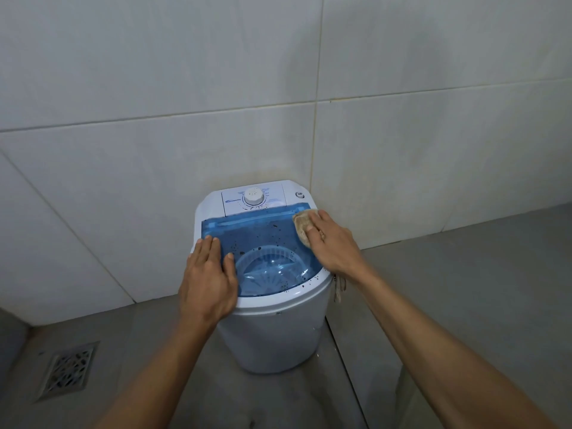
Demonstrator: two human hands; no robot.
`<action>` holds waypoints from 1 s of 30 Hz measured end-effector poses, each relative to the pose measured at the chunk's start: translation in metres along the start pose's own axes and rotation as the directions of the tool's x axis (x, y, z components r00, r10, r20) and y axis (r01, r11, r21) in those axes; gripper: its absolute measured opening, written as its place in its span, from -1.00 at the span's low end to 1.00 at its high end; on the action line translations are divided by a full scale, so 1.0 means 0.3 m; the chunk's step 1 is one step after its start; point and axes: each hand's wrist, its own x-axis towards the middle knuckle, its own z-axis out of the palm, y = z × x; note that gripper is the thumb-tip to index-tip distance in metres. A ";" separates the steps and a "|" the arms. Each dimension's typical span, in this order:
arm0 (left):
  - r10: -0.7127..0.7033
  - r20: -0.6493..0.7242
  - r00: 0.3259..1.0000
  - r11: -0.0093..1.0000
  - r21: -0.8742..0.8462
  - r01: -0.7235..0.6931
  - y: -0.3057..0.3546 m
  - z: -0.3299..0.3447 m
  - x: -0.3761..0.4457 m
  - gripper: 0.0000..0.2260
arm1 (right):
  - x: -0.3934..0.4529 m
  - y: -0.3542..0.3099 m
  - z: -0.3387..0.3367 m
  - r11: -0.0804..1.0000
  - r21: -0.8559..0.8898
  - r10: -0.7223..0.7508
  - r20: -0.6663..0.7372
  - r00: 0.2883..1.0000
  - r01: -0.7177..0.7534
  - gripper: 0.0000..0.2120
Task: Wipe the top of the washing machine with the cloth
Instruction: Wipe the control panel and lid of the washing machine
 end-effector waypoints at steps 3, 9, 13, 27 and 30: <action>0.003 -0.005 1.000 1.000 -0.001 -0.003 0.005 -0.006 -0.001 -0.57 | 0.032 0.000 -0.017 0.995 0.067 0.071 -0.007 0.997 -0.070 -0.49; -0.013 0.002 1.000 1.000 -0.003 0.013 -0.001 -0.001 0.003 -0.57 | -0.043 -0.012 -0.018 0.986 0.154 0.067 -0.051 0.996 -0.058 -0.53; -0.003 -0.002 1.000 1.000 0.001 0.003 -0.004 0.004 0.007 -0.61 | -0.172 0.021 0.032 0.986 0.136 -0.076 -0.129 0.989 0.094 -0.60; 0.006 0.000 1.000 1.000 0.006 -0.006 -0.004 0.002 0.007 -0.60 | -0.016 0.024 -0.015 0.971 0.224 0.097 -0.065 0.993 -0.080 -0.57; -0.006 -0.008 1.000 1.000 -0.002 0.006 0.000 0.002 0.007 -0.61 | -0.105 0.019 0.004 0.963 0.267 0.083 -0.142 0.986 -0.043 -0.59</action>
